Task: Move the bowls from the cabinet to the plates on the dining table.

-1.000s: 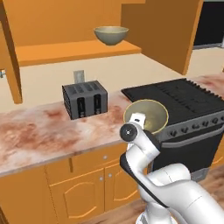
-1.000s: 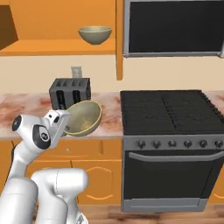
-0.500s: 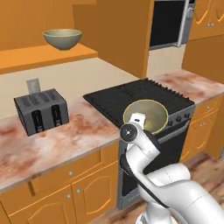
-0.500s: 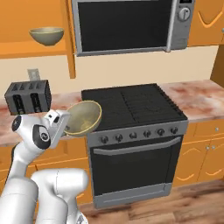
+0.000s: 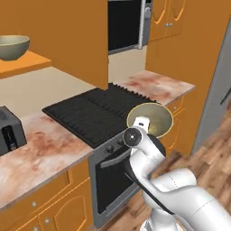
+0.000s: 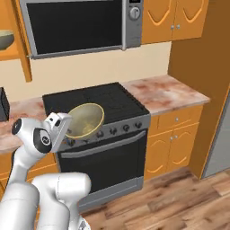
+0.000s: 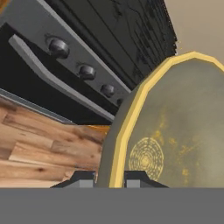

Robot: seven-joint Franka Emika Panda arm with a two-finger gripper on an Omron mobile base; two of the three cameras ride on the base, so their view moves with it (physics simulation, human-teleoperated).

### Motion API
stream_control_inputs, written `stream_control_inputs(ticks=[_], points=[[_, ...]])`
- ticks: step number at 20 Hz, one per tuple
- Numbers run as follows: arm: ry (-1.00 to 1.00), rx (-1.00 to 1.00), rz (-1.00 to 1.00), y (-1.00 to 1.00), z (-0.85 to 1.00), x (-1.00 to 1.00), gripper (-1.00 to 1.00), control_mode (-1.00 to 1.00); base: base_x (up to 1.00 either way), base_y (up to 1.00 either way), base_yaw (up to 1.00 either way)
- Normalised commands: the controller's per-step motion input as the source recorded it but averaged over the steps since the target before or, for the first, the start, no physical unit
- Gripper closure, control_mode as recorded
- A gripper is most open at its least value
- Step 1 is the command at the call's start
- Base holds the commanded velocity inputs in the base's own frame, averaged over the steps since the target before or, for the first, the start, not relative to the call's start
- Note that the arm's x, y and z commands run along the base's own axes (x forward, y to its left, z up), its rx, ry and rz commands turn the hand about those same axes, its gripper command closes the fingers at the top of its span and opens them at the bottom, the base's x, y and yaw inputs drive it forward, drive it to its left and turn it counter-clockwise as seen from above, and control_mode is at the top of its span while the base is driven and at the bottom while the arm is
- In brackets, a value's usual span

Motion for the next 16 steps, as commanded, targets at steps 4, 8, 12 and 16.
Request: stream_control_inputs(ticks=[4,8,12,16], points=[[0.0,0.0,0.0,0.0,0.0,0.0,1.0,1.0,-0.11,-0.53,-0.4],[0.0,0.0,0.0,0.0,0.0,0.0,1.0,1.0,-0.08,-0.52,-0.4],[0.0,0.0,0.0,0.0,0.0,0.0,1.0,1.0,-0.05,-0.56,-0.4],[0.0,0.0,0.0,0.0,0.0,0.0,1.0,1.0,-0.11,-0.55,-0.39]])
